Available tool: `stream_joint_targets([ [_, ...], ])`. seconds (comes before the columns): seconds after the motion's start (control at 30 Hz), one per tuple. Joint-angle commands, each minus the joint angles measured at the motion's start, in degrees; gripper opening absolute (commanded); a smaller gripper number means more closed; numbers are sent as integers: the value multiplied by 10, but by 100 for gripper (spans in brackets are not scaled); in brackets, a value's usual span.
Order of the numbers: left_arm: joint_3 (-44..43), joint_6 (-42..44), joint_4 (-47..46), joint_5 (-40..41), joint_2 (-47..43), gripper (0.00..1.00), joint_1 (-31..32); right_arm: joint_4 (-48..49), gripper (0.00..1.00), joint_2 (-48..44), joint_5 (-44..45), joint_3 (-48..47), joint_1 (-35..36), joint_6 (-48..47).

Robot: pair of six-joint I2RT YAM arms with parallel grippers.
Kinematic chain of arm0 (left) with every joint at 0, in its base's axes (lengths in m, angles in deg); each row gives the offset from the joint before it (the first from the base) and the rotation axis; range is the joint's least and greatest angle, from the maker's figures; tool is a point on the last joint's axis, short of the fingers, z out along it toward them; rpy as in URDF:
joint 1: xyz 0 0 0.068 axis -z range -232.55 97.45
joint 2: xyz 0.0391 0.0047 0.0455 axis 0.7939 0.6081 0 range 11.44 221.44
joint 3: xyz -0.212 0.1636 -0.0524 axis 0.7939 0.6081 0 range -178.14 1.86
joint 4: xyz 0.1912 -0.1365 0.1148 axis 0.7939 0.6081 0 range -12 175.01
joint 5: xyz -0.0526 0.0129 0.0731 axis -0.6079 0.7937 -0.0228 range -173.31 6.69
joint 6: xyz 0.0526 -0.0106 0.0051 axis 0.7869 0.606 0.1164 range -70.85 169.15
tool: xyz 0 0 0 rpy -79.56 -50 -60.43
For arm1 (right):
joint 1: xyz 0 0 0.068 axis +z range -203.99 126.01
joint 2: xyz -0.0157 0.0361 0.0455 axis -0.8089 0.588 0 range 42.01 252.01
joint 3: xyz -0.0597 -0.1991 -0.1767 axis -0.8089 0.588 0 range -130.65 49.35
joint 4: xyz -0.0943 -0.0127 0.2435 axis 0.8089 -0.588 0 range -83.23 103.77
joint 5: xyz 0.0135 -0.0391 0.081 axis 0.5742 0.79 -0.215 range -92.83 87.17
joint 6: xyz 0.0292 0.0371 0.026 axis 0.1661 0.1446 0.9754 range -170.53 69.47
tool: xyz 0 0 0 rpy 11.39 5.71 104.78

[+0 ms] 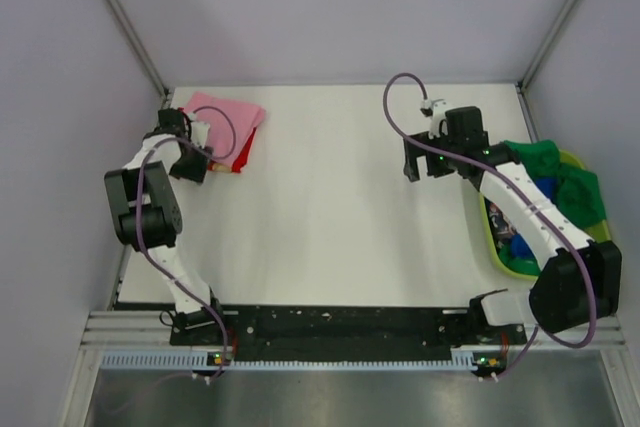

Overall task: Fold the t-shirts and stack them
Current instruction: Smooth out wrinkles on the folded tshirt

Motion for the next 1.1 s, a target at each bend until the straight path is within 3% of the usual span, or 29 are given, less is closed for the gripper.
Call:
stream_joint_targets([
  [0.0,92,-21,-30,-64,-151,71,1,21,99,-43,29,24,6,36],
  [0.17,211,-16,-28,-183,-284,99,2,68,99,-97,52,96,5,80],
  [0.3,328,4,-60,-281,-382,99,10,116,99,-162,84,167,5,110],
  [0.47,447,10,-157,-348,-473,99,14,143,99,-227,135,242,5,131],
  [0.6,490,-20,-212,-345,-522,99,13,180,99,-261,159,298,5,142],
  [0.87,537,-137,-346,-243,-555,99,14,229,99,-278,194,361,5,144],
  [1.07,553,-147,-368,-257,-564,99,14,242,99,-286,195,372,5,144],
])
